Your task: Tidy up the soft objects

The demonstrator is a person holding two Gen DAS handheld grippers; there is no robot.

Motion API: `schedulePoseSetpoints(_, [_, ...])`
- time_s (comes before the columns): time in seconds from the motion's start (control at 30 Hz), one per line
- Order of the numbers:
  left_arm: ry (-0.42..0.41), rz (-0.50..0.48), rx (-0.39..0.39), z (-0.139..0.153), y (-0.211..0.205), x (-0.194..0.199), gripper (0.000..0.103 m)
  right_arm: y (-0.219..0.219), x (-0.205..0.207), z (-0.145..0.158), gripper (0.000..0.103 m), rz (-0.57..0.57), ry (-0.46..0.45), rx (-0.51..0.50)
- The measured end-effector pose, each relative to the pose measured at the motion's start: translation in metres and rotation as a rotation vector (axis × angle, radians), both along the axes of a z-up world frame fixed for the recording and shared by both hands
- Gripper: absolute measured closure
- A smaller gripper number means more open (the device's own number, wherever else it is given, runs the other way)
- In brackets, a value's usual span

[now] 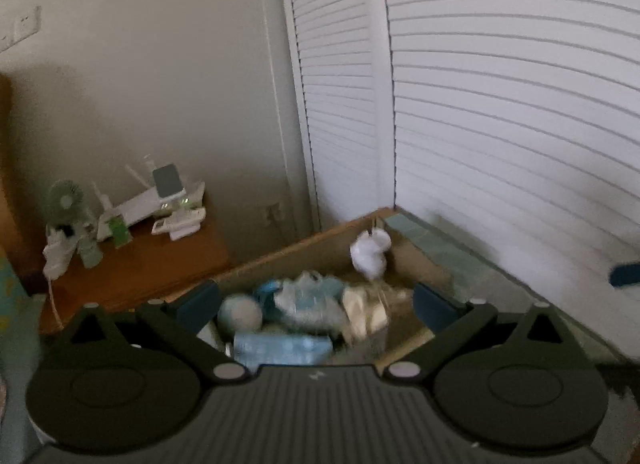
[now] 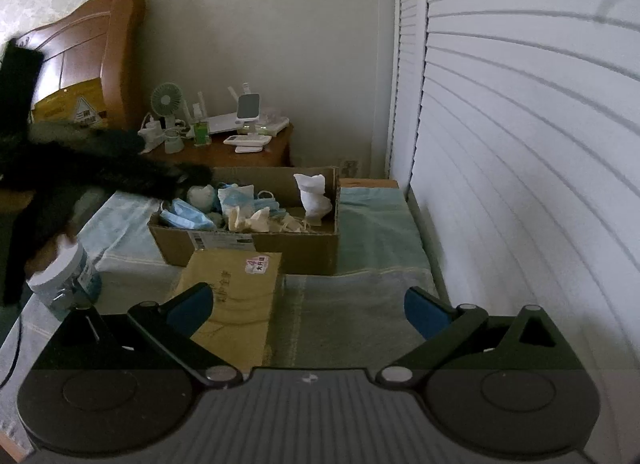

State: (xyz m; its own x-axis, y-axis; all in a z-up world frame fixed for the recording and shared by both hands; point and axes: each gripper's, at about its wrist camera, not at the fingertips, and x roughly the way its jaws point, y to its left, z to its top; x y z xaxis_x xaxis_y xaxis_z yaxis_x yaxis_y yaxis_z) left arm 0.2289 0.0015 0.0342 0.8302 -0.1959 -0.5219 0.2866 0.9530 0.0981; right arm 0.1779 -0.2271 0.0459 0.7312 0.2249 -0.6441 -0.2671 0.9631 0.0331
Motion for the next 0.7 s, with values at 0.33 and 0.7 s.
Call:
schedulePoseSetpoints(0.33, [0.18, 0.154, -0.124, -0.003, 0.018, -0.071, 0.001, 0.018, 0.0, -0.002, 0.0, -0.127, 0.134, -0.043])
schedulePoseSetpoints(0.7, [0.209, 0.228, -0.112, 0.009, 0.017, -0.1, 0.001, 0.037, -0.017, 0.014, 0.0, -0.12, 0.11, -0.068])
